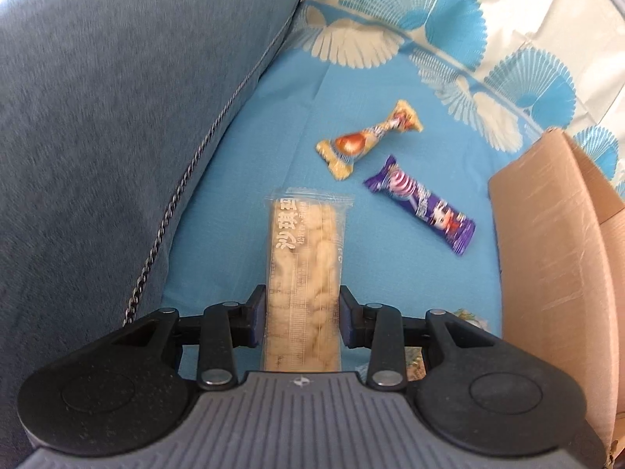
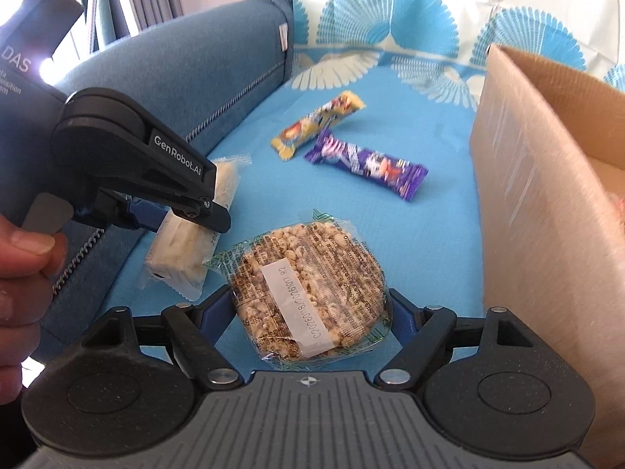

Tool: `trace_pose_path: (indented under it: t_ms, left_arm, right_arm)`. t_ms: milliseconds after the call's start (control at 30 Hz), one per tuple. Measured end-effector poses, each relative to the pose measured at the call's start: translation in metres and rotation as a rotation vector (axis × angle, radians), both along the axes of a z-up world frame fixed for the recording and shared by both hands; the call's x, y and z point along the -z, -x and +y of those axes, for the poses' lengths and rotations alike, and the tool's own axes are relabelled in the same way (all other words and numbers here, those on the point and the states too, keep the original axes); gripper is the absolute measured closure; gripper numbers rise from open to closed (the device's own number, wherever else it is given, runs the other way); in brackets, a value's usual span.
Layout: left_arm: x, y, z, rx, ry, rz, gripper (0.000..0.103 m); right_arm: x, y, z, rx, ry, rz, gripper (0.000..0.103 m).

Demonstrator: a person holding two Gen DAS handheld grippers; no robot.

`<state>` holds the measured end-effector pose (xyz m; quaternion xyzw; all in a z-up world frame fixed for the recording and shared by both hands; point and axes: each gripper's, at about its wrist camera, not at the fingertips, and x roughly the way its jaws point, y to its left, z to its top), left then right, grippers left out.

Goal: Organize snacks
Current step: 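Lift both held snacks and carry them above the cardboard box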

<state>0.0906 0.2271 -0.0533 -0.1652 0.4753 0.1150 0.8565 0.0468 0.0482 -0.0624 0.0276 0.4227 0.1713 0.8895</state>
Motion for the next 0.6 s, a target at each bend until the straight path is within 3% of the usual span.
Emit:
trace_pose_path:
  t_ms: [233, 600]
  left_arm:
    - [-0.014, 0.004, -0.004, 0.005, -0.039, -0.080, 0.063]
    - [-0.028, 0.008, -0.001, -0.022, -0.054, -0.169, 0.063]
  right_arm:
    - [-0.015, 0.007, -0.005, 0.027, -0.018, -0.096, 0.021]
    - [-0.036, 0.012, -0.007, 0.063, -0.027, -0.176, 0.021]
